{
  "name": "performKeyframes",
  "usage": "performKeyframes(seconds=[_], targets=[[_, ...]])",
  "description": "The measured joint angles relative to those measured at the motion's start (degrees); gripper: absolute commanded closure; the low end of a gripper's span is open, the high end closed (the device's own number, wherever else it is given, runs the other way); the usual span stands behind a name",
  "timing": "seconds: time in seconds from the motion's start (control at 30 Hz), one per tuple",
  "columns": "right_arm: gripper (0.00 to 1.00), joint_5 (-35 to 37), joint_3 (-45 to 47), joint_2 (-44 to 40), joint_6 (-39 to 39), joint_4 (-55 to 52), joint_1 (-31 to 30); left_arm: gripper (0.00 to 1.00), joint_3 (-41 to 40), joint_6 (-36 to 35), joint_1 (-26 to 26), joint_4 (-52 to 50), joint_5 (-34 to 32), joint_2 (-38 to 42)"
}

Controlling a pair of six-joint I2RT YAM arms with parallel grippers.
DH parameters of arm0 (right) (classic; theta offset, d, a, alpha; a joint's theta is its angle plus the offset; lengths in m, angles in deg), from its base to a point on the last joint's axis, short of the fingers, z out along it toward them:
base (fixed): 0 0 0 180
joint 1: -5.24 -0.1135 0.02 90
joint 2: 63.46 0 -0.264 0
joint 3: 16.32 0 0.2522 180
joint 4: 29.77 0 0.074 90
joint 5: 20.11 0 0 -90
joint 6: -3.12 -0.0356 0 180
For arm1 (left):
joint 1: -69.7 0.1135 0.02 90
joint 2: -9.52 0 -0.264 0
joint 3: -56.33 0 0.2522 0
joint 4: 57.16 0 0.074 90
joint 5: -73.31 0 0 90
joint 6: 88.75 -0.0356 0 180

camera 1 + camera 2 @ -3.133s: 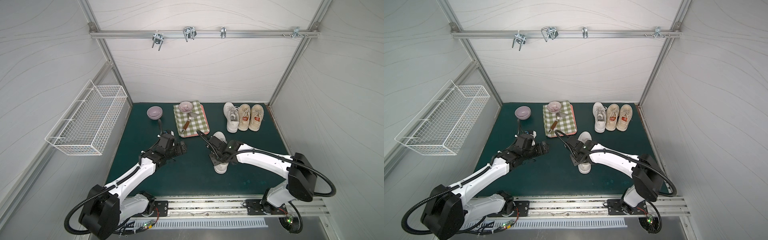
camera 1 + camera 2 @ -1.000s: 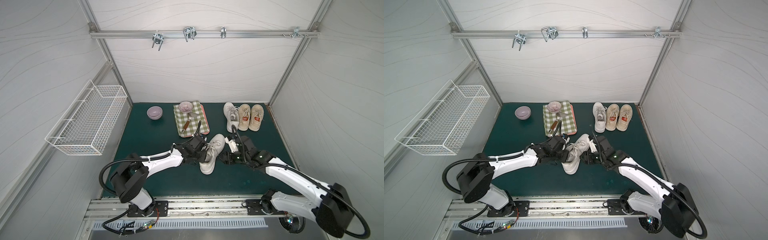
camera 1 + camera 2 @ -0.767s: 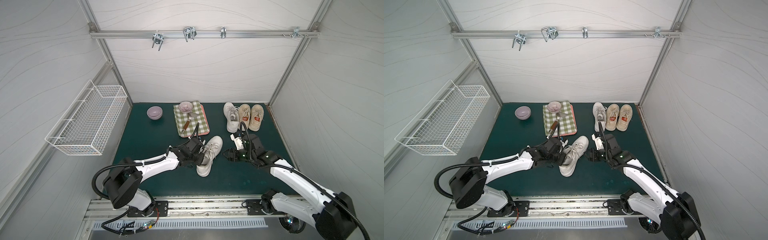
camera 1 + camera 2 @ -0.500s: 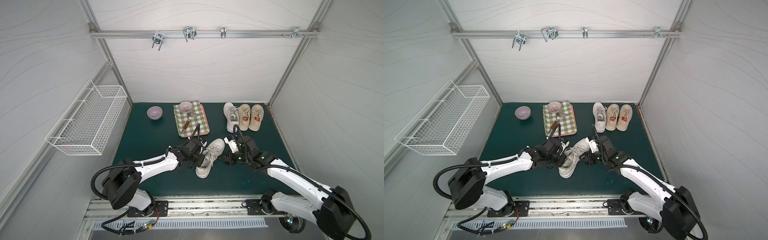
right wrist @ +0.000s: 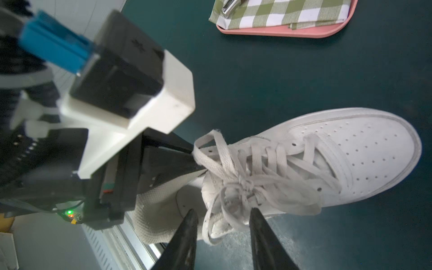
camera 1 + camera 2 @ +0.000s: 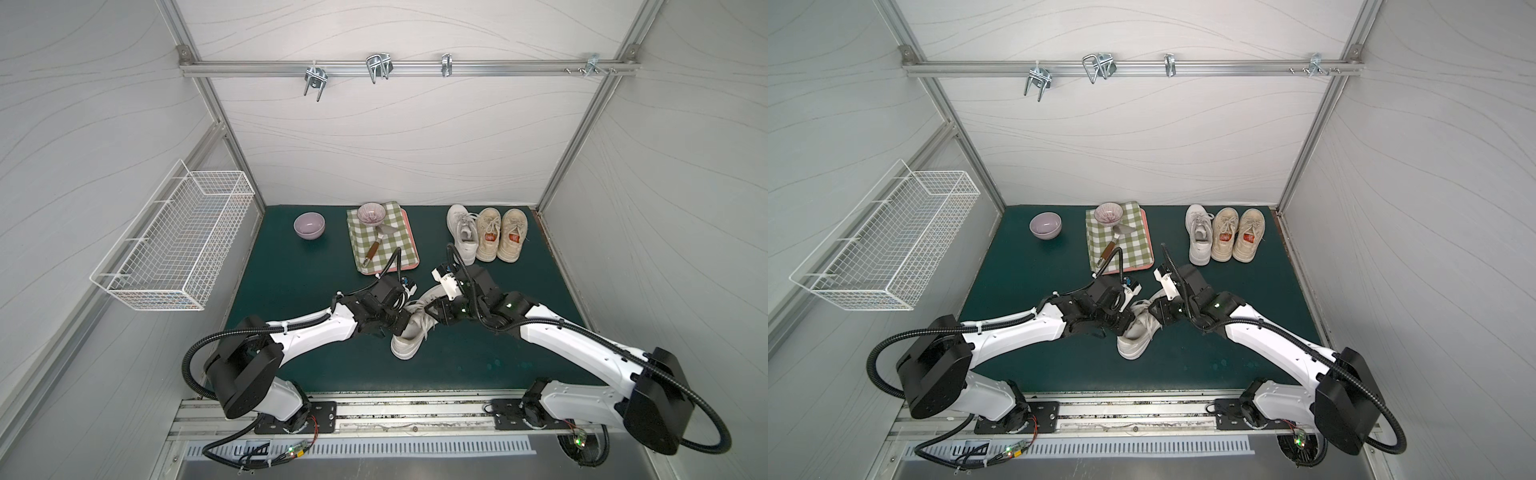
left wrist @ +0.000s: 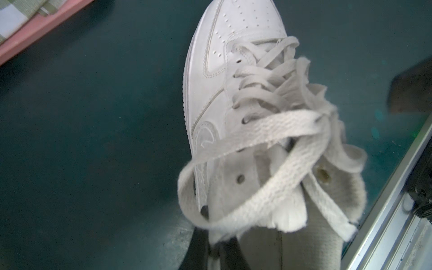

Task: Remove the insole from the shoe
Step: Adjust the shoe at the center of the board, then untie the shoelace on the shoe.

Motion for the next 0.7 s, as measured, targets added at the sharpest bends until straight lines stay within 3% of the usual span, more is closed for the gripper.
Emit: performKeyframes(seconds=[0.3, 0.5, 0.7], targets=[[0.70, 1.8, -1.0, 2.2, 0.9, -2.4, -2.2, 0.95, -0.1, 0.0, 0.0, 0.2, 0.2, 0.0], [0.71, 4.7, -1.1, 2.9, 1.0, -3.6, -3.7, 0.86, -0.3, 0.1, 0.0, 0.6, 0.2, 0.0], [0.71, 7.5, -3.5, 5.8, 1.0, -5.4, -3.8, 0.83, -0.6, 0.3, 0.0, 1.3, 0.7, 0.0]])
